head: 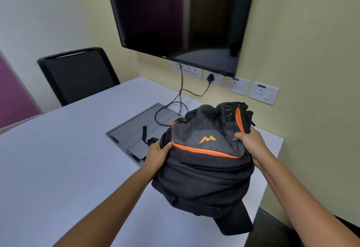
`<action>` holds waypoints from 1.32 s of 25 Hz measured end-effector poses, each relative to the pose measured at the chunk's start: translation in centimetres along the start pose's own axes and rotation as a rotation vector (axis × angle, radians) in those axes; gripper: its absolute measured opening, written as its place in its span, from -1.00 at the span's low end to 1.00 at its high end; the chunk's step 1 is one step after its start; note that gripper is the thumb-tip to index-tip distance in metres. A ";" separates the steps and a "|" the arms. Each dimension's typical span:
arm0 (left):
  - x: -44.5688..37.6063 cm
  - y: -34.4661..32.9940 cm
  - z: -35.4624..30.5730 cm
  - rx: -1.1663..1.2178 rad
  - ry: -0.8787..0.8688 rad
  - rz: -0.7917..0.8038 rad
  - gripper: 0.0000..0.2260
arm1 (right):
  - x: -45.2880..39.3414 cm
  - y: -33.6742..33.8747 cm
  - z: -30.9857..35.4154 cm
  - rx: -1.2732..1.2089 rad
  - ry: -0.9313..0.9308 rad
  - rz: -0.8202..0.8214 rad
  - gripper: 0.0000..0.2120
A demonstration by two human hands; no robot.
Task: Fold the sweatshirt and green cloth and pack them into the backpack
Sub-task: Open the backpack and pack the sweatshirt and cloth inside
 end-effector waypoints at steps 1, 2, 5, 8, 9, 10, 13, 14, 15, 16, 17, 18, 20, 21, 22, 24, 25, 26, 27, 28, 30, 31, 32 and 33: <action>1.3 1.8 -0.2 0.002 -0.019 -0.042 -0.81 | 1.0 -1.5 0.5 0.027 0.020 0.034 -0.79; 2.8 3.8 -0.2 0.009 -0.035 -0.097 -0.84 | 2.0 -3.3 0.8 0.058 0.040 0.069 -0.79; 7.2 9.7 0.1 -0.005 -0.060 -0.246 -0.89 | 4.6 -8.8 0.5 0.137 0.091 0.177 -0.76; 11.6 15.0 1.6 -0.072 -0.071 -0.390 -0.87 | 6.6 -15.1 -0.8 0.186 0.117 0.320 -0.74; 12.9 16.6 2.1 -0.104 -0.073 -0.427 -0.88 | 6.9 -17.1 -1.2 0.207 0.121 0.361 -0.75; 14.2 18.1 2.9 -0.143 -0.069 -0.456 -0.88 | 7.1 -19.3 -1.7 0.230 0.121 0.403 -0.76; 17.6 21.4 5.8 -0.206 -0.006 -0.516 -0.92 | 7.3 -25.1 -3.8 0.354 0.129 0.503 -0.80; 18.7 21.8 7.1 -0.220 0.033 -0.549 -0.87 | 7.2 -26.8 -4.9 0.412 0.138 0.533 -0.77; 20.0 21.8 8.6 -0.254 0.106 -0.577 -0.81 | 7.1 -28.1 -6.1 0.467 0.155 0.556 -0.72; 21.3 21.4 10.3 -0.300 0.192 -0.586 -0.76 | 6.8 -28.9 -7.6 0.520 0.167 0.558 -0.68; 22.7 20.5 12.4 -0.338 0.291 -0.562 -0.73 | 6.4 -29.2 -9.0 0.562 0.173 0.544 -0.63; 24.1 19.4 14.4 -0.337 0.388 -0.509 -0.67 | 5.5 -29.0 -10.8 0.601 0.158 0.517 -0.57; 26.8 17.3 17.7 -0.282 0.561 -0.405 -0.39 | 4.0 -27.5 -14.3 0.704 0.063 0.504 -0.42; 27.8 16.9 18.7 -0.317 0.617 -0.394 -0.28 | 3.3 -26.7 -16.0 0.770 0.005 0.522 -0.35; 28.3 17.1 19.1 -0.409 0.638 -0.403 -0.23 | 2.6 -25.8 -17.5 0.828 -0.045 0.520 -0.31; 27.1 17.7 17.9 -0.610 0.526 -0.420 -0.26 | 1.3 -24.4 -18.2 0.851 -0.053 0.392 -0.38; 25.7 17.7 16.9 -0.680 0.390 -0.396 -0.29 | 0.8 -24.1 -17.6 0.838 0.004 0.308 -0.44; 24.1 17.2 15.7 -0.756 0.241 -0.339 -0.32 | 0.5 -24.3 -16.7 0.826 0.075 0.255 -0.52; 22.3 16.5 15.1 -0.834 0.107 -0.250 -0.34 | 0.4 -24.9 -15.7 0.821 0.145 0.245 -0.59; 20.6 15.5 14.7 -0.908 0.011 -0.143 -0.33 | 0.4 -25.9 -14.9 0.824 0.203 0.268 -0.66; 17.5 13.0 14.6 -0.992 -0.055 0.117 -0.29 | 0.5 -28.3 -13.7 0.857 0.303 0.337 -0.73; 16.2 11.7 14.7 -1.033 -0.029 0.234 -0.28 | 0.3 -29.6 -13.3 0.870 0.343 0.357 -0.74; 15.2 10.6 15.3 -1.063 0.022 0.343 -0.26 | 0.1 -30.7 -13.0 0.880 0.370 0.359 -0.73; 14.7 9.7 16.3 -1.082 0.063 0.412 -0.26 | -0.3 -31.7 -12.7 0.886 0.383 0.349 -0.71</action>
Point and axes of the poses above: each hand's wrist, its own x-axis away from the middle knuckle, its own y-axis out of the back of the hand, z = x × y, the point moved 5 cm from there along -x, towards the middle knuckle, and after that the axes turned 13 degrees about -y, right-handed, at the moved point
